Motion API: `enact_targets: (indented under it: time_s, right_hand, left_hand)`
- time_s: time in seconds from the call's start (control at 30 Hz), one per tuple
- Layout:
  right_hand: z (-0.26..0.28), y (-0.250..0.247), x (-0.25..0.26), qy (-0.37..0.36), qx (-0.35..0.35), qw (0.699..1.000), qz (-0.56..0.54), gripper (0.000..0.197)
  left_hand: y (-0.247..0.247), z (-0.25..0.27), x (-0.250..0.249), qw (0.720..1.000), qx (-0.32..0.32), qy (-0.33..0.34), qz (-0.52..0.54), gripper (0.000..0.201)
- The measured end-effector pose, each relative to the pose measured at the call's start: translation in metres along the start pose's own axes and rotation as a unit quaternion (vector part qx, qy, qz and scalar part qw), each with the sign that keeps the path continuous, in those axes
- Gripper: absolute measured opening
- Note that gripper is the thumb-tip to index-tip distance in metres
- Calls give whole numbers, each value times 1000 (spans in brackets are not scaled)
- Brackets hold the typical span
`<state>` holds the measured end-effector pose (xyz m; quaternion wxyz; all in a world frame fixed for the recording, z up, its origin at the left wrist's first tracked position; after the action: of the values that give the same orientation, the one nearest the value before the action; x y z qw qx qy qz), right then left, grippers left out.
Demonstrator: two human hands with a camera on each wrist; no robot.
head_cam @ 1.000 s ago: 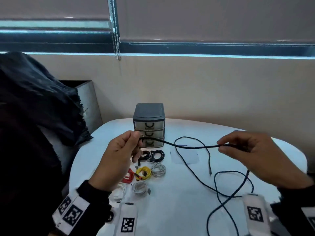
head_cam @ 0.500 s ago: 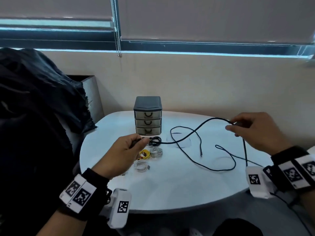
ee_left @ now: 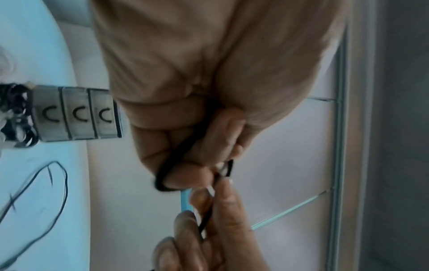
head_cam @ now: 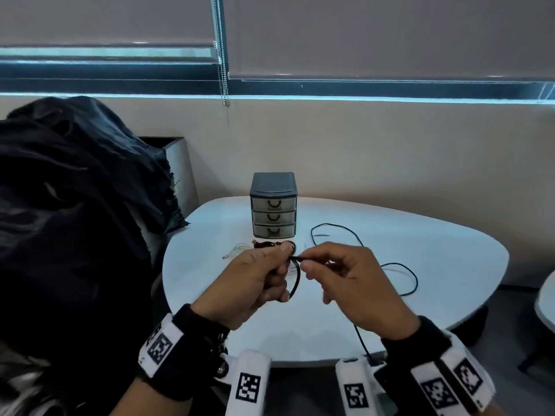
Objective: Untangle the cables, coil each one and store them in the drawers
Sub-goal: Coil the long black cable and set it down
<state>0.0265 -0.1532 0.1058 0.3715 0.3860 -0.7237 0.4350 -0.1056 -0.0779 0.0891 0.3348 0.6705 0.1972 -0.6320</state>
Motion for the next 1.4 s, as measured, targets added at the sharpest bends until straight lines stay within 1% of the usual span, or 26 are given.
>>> enact_targets:
  time_s: [0.07,0.13,0.23,0.27,0.3,0.33,0.4,0.47,0.5,0.53,0.57,0.6,0.67,0.77,0.83,0.87,0.9,0.93,1.0,1.03,1.07,1.1,1.17,1.23,1.33,1.4]
  right_hand:
    - [-12,-12,1,-9,-25,1000,-5,9]
    - [-30,-19,-4,-16,-44,999,-18,8]
    - [-46,-13,-34,19,-75,996,-46,13]
    - [-44,-4,-46,30,-67,997,-33,19]
    - [-36,8,-56,38,-39,999,-5,26]
    - [-25,21,-65,48,5,999,22,27]
    - [5,42,-65,64,107,992,34,21]
    - [25,45,-48,45,178,981,57,22]
    - [30,40,-36,33,199,976,82,21]
    - [33,31,-23,27,207,972,108,21]
    - [33,19,-11,18,209,968,135,20]
    - [32,7,0,6,205,966,159,20]
    - [30,-17,15,-20,185,963,194,20]
    - [32,-28,26,-38,178,955,235,21]
    - [28,-27,39,-61,174,956,229,21]
    - [20,-29,47,-78,154,959,226,21]
    - [9,-35,51,-93,119,962,226,20]
    - [-5,-45,50,-91,76,968,220,19]
    - [-31,-65,31,-57,7,981,185,17]
    - [-38,-69,16,-41,-5,986,163,17]
    - [-41,-65,-1,-27,3,989,146,17]
    - [-38,-55,-19,-18,29,990,139,18]
    - [-19,-23,-49,-2,105,984,146,20]
    - [5,2,-64,16,160,979,127,21]
    - [29,23,-53,5,219,969,112,23]
    - [37,27,-35,-11,244,960,134,25]
  left_hand:
    - [-1,1,-2,999,2,-20,36,36]
    - [3,-3,-6,996,11,-22,87,33]
    - [8,-19,-18,979,4,22,202,31]
    - [8,-25,-23,968,-4,47,246,31]
    - [5,-30,-27,957,-16,75,281,33]
    - [1,-35,-29,949,-31,104,295,34]
    - [-12,-43,-28,952,-78,154,252,34]
    - [-26,-46,-21,968,-139,174,113,31]
    - [-31,-45,-14,972,-163,169,25,31]
    - [-34,-43,-5,972,-171,154,-46,30]
    - [-34,-40,4,973,-163,135,-91,30]
    - [-33,-35,12,976,-147,116,-111,31]
    - [-32,-26,20,981,-116,98,-121,33]
    - [-27,-18,15,977,-88,112,-157,38]
    - [-7,-16,17,971,-36,108,-212,35]
    - [6,-13,23,972,-3,98,-215,33]
    - [17,-9,28,979,26,83,-184,33]
    - [26,-5,31,989,47,68,-125,34]
    - [34,2,27,996,62,65,9,36]
    - [35,4,21,994,59,72,58,36]
    - [34,6,13,990,52,83,98,35]
    - [31,5,4,985,41,96,136,34]
    - [19,0,-8,974,5,120,190,33]
    - [4,-7,-15,965,-33,142,220,31]
    - [-10,-17,-12,952,-89,140,259,34]
    - [-13,-25,-5,961,-109,137,215,35]
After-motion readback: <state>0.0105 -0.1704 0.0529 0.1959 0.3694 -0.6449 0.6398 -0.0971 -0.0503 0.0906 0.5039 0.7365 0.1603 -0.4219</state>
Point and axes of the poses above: each hand's wrist, its own z-axis away from the middle knuckle, its own y-axis out of the palm, x = y × z, the point moved 5 cm from there along -z, towards the middle knuckle
